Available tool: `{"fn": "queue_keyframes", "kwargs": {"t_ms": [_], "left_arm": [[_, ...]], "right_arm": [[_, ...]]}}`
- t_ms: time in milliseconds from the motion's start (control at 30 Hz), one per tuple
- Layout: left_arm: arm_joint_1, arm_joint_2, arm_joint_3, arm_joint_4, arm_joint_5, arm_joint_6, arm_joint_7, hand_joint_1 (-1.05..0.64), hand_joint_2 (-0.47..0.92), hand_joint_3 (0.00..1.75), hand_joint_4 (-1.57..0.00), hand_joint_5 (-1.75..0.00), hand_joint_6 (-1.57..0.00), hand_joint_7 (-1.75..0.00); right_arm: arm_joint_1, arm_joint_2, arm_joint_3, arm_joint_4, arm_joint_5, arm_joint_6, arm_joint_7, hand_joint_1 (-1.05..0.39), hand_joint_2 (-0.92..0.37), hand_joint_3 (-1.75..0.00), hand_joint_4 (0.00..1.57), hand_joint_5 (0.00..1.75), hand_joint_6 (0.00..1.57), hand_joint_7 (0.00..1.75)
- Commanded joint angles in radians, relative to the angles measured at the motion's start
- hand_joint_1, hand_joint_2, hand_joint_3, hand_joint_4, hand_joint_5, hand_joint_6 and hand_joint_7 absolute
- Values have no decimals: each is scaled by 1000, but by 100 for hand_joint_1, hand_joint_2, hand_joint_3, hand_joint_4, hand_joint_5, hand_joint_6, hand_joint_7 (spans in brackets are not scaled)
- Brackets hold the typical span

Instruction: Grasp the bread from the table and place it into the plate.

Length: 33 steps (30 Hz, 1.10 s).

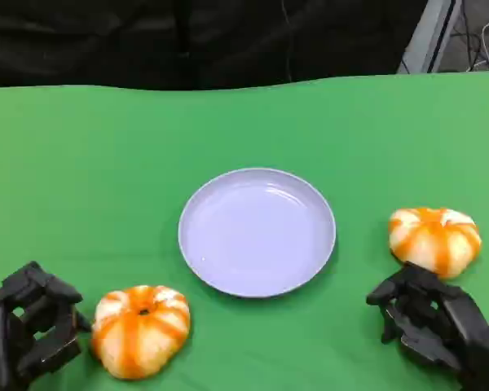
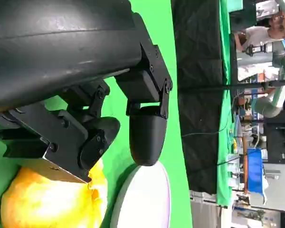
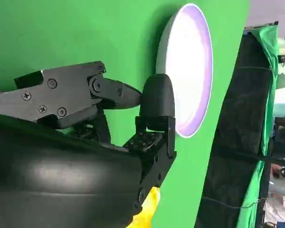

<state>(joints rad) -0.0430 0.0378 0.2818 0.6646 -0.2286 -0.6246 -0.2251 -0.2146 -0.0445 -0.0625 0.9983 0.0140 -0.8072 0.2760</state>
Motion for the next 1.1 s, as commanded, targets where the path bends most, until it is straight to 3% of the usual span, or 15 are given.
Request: {"fn": "queue_keyframes", "kwargs": {"t_ms": [33, 500, 633, 800, 833, 933, 967, 1033, 1100], "left_arm": [[4, 19, 2, -5, -4, -4, -7, 7, 56, 116, -94, -159, -93, -133], [-1, 23, 3, 11, -6, -12, -16, 8, 57, 114, -93, -158, -93, -130], [4, 9, 15, -13, -96, 30, -100, 9, 72, 94, -88, -143, -94, -105], [2, 7, 21, -12, -134, 47, -131, 7, 77, 82, -83, -134, -93, -91], [2, 1, 27, -14, -168, 58, -166, 3, 76, 79, -81, -128, -90, -85], [5, -7, 36, -25, -218, 79, -224, -10, 68, 74, -80, -88, -97, -32], [5, -7, 40, -24, -221, 82, -227, -11, 68, 73, -80, -85, -98, -27], [6, -4, 46, -23, -221, 85, -229, -28, 86, 29, -86, -42, -90, -8], [10, 1, 46, -21, -211, 80, -234, -35, 91, 18, -87, -23, -83, -2]], "right_arm": [[9, -18, -3, 2, 4, -1, 0, -26, -92, -49, 57, 175, 66, 123], [9, -22, 0, 2, -2, -2, -7, -25, -92, -49, 59, 174, 66, 123], [7, -20, -1, 4, 3, -3, 2, -25, -92, -49, 59, 175, 66, 124], [6, -19, -2, 6, 3, -4, 3, -25, -92, -49, 59, 175, 66, 124], [6, -19, -3, 6, 4, -2, 4, -25, -92, -49, 59, 175, 66, 124], [6, -18, -3, 6, 3, 1, 1, -26, -92, -49, 59, 175, 66, 124], [6, -18, -2, 5, 2, 2, -1, -26, -92, -49, 58, 175, 66, 124], [5, -18, -2, 5, 1, 3, -1, -25, -92, -49, 59, 175, 66, 124], [4, -19, -2, 9, 1, 0, 1, -25, -92, -49, 59, 175, 66, 124]]}}
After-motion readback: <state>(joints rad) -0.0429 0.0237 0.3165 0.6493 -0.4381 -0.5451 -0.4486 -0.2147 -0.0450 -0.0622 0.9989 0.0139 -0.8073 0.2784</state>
